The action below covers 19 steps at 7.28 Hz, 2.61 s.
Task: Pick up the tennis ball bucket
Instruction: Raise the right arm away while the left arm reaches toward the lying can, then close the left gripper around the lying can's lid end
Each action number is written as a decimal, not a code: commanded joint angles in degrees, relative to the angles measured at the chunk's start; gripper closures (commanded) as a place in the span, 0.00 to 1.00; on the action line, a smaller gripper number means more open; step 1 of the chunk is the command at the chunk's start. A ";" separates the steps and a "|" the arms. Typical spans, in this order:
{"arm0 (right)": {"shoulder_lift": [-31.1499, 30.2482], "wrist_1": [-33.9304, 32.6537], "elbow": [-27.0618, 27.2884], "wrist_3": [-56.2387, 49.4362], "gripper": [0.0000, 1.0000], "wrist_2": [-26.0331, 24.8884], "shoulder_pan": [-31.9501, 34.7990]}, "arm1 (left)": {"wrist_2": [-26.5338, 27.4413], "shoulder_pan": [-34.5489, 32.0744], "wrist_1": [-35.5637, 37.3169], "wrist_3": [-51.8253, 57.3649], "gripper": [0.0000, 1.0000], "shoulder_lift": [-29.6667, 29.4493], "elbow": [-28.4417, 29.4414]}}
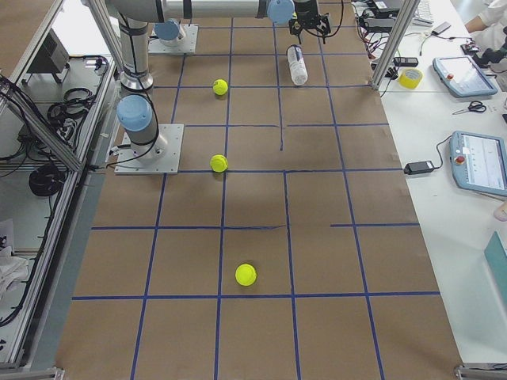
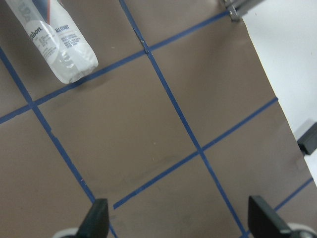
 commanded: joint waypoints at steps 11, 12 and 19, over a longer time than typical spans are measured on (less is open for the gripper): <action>-10.03 14.37 5.40 58.21 0.00 0.59 -3.76 | -29.42 1.11 36.65 -0.47 0.00 -28.42 -10.68; -10.03 14.28 4.79 58.91 0.00 0.59 -4.81 | -30.21 1.11 36.65 -0.73 0.00 -29.31 -10.59; -10.12 14.72 4.96 58.83 0.00 0.59 -4.91 | -38.30 1.11 36.65 -1.88 0.57 -33.27 -10.06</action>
